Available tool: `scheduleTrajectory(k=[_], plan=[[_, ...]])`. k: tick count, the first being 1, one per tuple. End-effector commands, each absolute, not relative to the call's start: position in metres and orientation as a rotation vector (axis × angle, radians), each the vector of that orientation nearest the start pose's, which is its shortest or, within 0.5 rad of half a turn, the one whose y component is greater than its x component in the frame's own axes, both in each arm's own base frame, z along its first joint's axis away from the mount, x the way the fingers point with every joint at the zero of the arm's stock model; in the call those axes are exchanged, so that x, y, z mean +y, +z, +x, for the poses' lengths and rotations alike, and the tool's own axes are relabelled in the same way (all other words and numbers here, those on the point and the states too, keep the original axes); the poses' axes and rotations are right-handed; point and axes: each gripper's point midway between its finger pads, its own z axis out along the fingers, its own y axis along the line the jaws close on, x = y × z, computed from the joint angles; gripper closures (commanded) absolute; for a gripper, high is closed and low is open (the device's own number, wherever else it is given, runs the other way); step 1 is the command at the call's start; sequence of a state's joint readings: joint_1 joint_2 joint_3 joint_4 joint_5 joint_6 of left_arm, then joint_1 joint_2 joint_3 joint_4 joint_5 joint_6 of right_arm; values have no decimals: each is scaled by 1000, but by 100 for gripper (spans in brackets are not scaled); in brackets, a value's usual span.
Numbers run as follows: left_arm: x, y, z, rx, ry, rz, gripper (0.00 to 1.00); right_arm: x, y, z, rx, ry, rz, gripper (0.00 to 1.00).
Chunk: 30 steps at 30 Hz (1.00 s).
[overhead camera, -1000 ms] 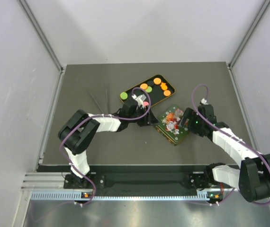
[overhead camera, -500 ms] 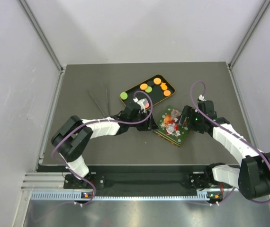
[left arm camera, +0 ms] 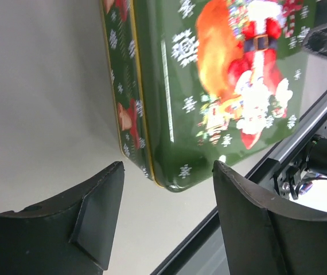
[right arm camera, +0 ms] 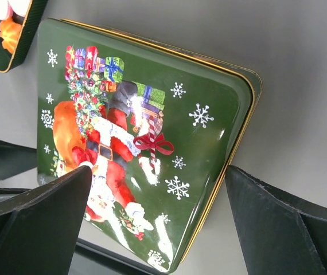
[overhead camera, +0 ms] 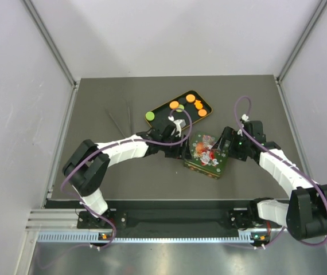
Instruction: Pack the cookies
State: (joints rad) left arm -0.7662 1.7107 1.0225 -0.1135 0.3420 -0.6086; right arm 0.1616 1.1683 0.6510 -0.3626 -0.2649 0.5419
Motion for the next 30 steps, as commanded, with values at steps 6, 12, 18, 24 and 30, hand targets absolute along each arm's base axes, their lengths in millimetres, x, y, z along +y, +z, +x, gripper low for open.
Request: scheduleTrajectory(k=[6, 12, 18, 24, 30], plan=[[-358, 86, 266, 2542, -987, 493, 32, 117, 103, 290, 2402, 717, 316, 0], [-367, 82, 269, 2554, -1018, 531, 33, 118, 106, 292, 2389, 748, 322, 5], [-372, 90, 271, 2536, -1051, 528, 38, 124, 107, 290, 2382, 810, 319, 10], [-374, 103, 270, 2514, -1076, 533, 45, 123, 94, 288, 2401, 803, 331, 9], [-373, 115, 270, 2494, -1083, 533, 51, 121, 87, 288, 2410, 787, 333, 8]])
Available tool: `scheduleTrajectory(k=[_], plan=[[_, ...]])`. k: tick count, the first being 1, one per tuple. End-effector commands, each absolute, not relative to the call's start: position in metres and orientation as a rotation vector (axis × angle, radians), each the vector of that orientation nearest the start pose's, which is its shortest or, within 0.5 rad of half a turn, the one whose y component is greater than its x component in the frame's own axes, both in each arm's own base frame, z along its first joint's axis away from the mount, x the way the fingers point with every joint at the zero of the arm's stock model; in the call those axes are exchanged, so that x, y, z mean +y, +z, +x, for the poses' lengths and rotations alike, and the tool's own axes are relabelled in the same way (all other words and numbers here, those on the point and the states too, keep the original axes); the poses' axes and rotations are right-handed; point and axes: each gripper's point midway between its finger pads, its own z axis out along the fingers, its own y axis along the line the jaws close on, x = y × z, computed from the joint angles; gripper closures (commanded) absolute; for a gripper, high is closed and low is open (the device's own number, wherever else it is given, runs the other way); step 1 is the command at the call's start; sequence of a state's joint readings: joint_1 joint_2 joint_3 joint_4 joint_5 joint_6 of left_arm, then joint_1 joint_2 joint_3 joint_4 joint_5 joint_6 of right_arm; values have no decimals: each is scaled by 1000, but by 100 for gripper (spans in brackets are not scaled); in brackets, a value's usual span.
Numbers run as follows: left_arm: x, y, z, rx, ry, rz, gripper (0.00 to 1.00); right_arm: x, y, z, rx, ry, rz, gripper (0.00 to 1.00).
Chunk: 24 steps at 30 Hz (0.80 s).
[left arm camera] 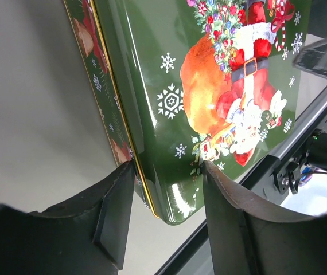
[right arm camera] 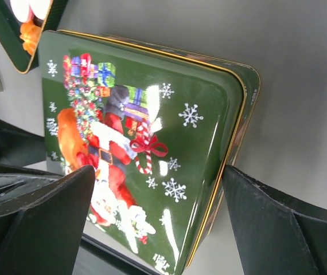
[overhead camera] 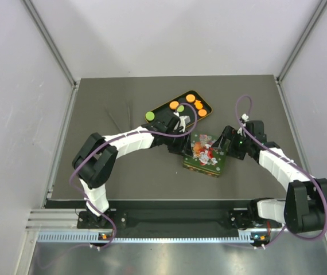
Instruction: Pack the cookies
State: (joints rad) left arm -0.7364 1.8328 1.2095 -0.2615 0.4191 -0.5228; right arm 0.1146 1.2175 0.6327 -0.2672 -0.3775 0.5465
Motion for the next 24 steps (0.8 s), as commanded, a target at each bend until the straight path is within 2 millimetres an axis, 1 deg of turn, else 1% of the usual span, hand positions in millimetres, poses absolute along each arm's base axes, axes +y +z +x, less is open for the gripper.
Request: scheduleTrajectory(k=[1, 8, 10, 14, 18, 21, 24], plan=[[-374, 117, 270, 2490, -1081, 533, 52, 120, 85, 288, 2412, 783, 335, 8], [-375, 129, 268, 2468, -1102, 535, 58, 118, 78, 288, 2421, 767, 339, 7], [-375, 131, 268, 2467, -1106, 533, 60, 118, 75, 288, 2426, 762, 342, 7], [-377, 141, 266, 2444, -1124, 536, 60, 116, 69, 288, 2436, 746, 343, 6], [-382, 145, 262, 2435, -1158, 549, 60, 115, 66, 288, 2437, 731, 340, 4], [-386, 151, 259, 2412, -1206, 553, 57, 113, 66, 289, 2434, 715, 339, 4], [-386, 152, 257, 2410, -1221, 555, 54, 111, 65, 290, 2436, 693, 332, 4]])
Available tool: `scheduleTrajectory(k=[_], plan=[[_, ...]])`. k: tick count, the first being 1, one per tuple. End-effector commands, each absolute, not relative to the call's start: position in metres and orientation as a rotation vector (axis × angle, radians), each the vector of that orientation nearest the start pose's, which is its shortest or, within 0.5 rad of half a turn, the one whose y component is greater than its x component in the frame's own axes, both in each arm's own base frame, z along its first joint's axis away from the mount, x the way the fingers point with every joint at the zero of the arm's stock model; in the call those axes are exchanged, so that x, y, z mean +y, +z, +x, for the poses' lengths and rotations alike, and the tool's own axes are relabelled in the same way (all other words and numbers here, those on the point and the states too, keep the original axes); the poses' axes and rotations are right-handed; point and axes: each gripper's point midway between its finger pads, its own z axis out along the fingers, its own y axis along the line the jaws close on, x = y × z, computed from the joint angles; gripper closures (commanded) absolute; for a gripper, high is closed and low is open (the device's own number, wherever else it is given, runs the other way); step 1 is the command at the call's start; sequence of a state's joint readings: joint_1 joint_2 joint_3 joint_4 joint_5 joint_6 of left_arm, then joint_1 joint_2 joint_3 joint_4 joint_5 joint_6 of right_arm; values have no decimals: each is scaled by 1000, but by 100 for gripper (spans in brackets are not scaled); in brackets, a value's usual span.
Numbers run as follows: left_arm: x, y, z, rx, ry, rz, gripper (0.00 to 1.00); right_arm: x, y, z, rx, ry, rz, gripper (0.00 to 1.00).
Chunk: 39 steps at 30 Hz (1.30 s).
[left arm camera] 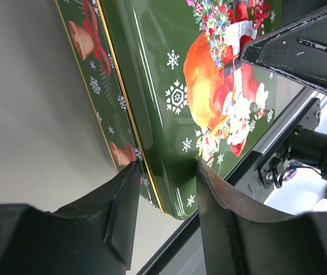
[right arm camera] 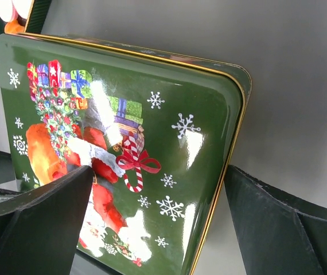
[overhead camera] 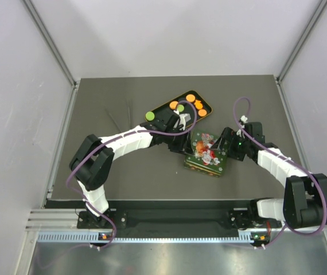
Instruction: Pack the cookies
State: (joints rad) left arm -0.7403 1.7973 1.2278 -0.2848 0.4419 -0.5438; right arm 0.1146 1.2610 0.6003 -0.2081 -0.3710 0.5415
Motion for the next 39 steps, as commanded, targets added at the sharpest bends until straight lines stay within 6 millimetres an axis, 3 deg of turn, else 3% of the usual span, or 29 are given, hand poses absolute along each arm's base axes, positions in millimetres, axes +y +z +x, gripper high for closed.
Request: scheduleTrajectory(k=[1, 14, 18, 25, 39], plan=[[-386, 150, 256, 2415, -1223, 556, 53, 110, 65, 291, 2435, 683, 329, 4], [-385, 157, 251, 2384, -1260, 564, 45, 103, 65, 294, 2442, 602, 303, 2], [-382, 149, 253, 2405, -1227, 545, 44, 103, 69, 295, 2430, 607, 300, 1], [-362, 118, 272, 2485, -1042, 449, 39, 103, 76, 297, 2418, 604, 301, 2], [-376, 95, 273, 2503, -1116, 463, 34, 107, 94, 293, 2382, 642, 294, 8]])
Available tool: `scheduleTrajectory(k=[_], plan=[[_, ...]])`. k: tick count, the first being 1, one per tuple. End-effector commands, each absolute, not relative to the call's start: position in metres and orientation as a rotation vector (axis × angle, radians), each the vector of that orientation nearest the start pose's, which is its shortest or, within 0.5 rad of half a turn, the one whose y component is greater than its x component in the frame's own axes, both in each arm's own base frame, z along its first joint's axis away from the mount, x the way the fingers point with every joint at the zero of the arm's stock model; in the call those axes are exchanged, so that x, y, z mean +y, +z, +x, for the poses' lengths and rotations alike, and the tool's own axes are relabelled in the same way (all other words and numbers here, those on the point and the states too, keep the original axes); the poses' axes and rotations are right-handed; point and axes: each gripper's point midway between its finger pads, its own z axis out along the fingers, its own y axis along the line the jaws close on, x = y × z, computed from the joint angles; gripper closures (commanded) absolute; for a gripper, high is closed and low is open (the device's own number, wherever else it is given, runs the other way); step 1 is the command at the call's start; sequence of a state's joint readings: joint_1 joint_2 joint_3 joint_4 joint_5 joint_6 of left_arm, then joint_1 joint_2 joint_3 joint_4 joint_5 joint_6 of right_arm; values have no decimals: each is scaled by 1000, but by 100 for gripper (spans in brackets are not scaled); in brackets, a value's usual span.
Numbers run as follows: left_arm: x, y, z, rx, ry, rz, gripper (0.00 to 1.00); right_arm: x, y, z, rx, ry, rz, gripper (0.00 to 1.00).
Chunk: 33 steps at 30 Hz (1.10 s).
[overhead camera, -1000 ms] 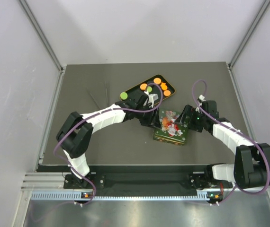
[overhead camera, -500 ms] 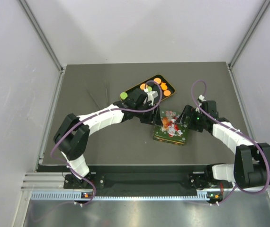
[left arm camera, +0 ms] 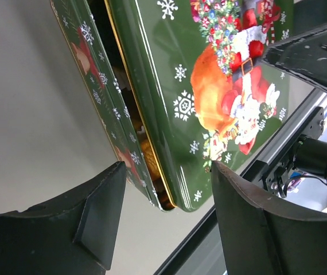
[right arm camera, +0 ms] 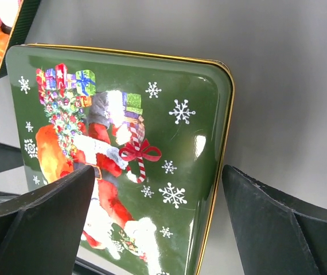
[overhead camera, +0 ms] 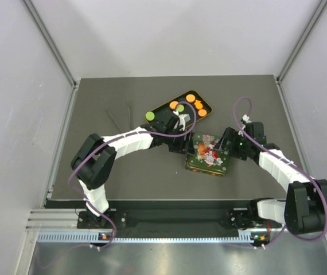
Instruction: Pack the cookies
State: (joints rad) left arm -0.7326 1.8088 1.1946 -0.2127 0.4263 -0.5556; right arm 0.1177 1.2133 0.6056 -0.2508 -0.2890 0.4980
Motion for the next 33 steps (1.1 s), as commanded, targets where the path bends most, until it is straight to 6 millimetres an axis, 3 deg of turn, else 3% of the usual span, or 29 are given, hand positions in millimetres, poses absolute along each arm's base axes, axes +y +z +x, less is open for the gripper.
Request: scheduleTrajectory(k=[1, 27, 33], plan=[[-377, 95, 273, 2500, -1123, 462, 34, 107, 96, 293, 2379, 646, 295, 8], [-385, 86, 265, 2498, -1222, 438, 37, 118, 111, 294, 2358, 682, 267, 11], [-385, 82, 262, 2512, -1227, 431, 38, 122, 107, 292, 2375, 675, 260, 11]])
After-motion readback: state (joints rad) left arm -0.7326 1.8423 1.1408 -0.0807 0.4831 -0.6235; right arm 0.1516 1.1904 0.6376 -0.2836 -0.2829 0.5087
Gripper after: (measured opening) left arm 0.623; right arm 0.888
